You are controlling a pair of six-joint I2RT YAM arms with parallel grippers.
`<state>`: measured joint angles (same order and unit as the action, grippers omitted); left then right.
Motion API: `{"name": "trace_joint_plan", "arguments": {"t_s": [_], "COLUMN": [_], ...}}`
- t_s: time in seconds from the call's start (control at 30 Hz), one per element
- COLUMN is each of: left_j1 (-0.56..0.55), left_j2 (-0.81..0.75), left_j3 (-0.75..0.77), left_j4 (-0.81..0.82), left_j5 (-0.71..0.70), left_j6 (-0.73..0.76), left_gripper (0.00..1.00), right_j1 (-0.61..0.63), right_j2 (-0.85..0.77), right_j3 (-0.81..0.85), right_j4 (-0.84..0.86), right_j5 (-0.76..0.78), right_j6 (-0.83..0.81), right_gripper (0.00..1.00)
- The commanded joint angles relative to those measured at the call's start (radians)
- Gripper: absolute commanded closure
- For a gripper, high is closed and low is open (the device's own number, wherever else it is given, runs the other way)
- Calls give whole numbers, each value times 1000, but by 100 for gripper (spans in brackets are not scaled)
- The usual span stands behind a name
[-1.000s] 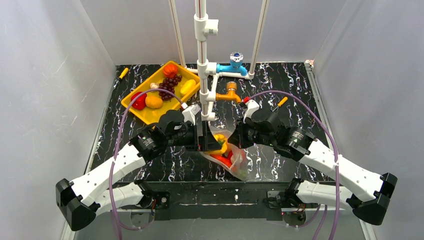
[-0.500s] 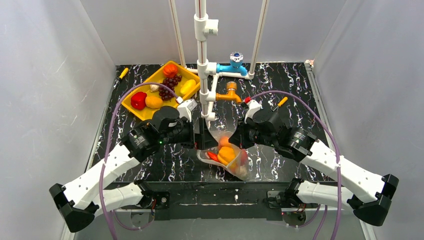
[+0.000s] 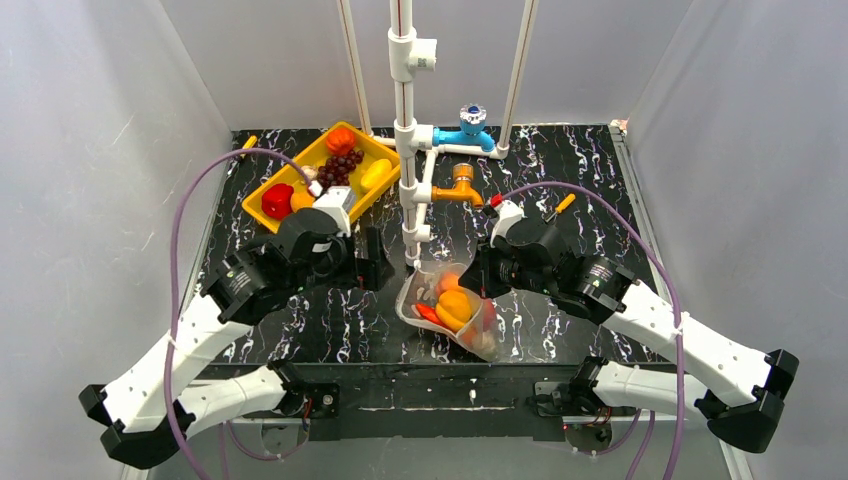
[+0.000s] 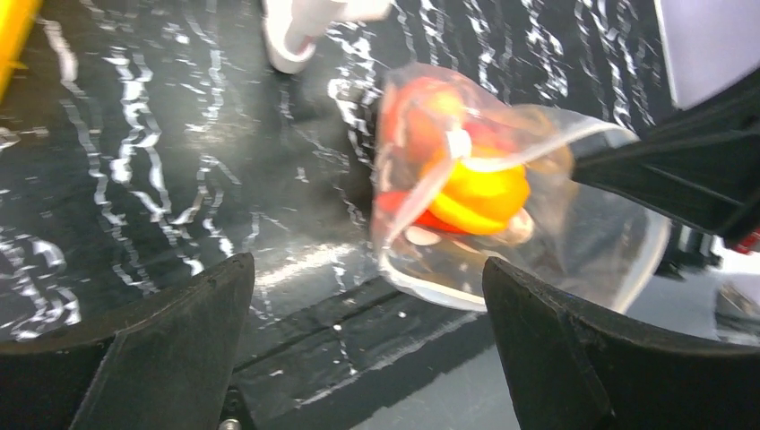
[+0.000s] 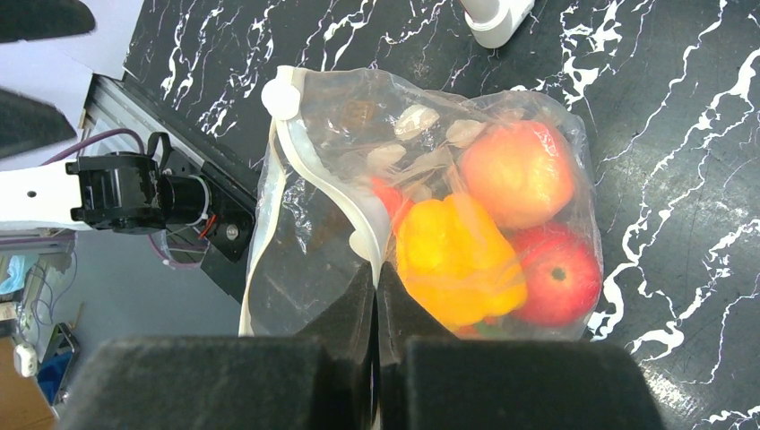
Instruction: Place the food in the zip-top bag and seal the zipper
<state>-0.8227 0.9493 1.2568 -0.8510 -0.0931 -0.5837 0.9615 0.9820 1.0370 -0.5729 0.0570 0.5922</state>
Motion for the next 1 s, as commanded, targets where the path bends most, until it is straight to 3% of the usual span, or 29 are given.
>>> {"name": "trace_joint_plan", "arguments": {"t_s": [0.0, 0.17, 0.33, 0.5, 0.67, 0.77, 0.97], "left_j1": [-3, 51, 267, 424, 606, 713, 840], "left_j2": [-76, -99, 9, 90, 201, 286, 448], "left_j3": [3, -62, -74, -131, -160, -153, -82], "left_j4": [-81, -15, 1, 119, 177, 208, 270], "left_j5": [-272, -289, -134, -28, 46, 186, 255], "left_j6": [2, 76, 146, 172, 46, -47, -96], "left_gripper": [2, 2, 2, 2, 2, 2, 1], "right_j1": [-6, -6, -6, -6, -6, -6, -6], "right_j2": [-25, -24, -29, -50, -57, -54, -39], "right_j3": [15, 14, 24, 12, -7, -3, 5], "right_j4": [30, 31, 17, 11, 16, 20, 27], "right_j5": [13, 5, 8, 15, 8, 1, -6], "right_j6": [-15, -13, -17, -12, 0, -1, -11], "right_gripper": [99, 99, 99, 99, 99, 99, 99]}}
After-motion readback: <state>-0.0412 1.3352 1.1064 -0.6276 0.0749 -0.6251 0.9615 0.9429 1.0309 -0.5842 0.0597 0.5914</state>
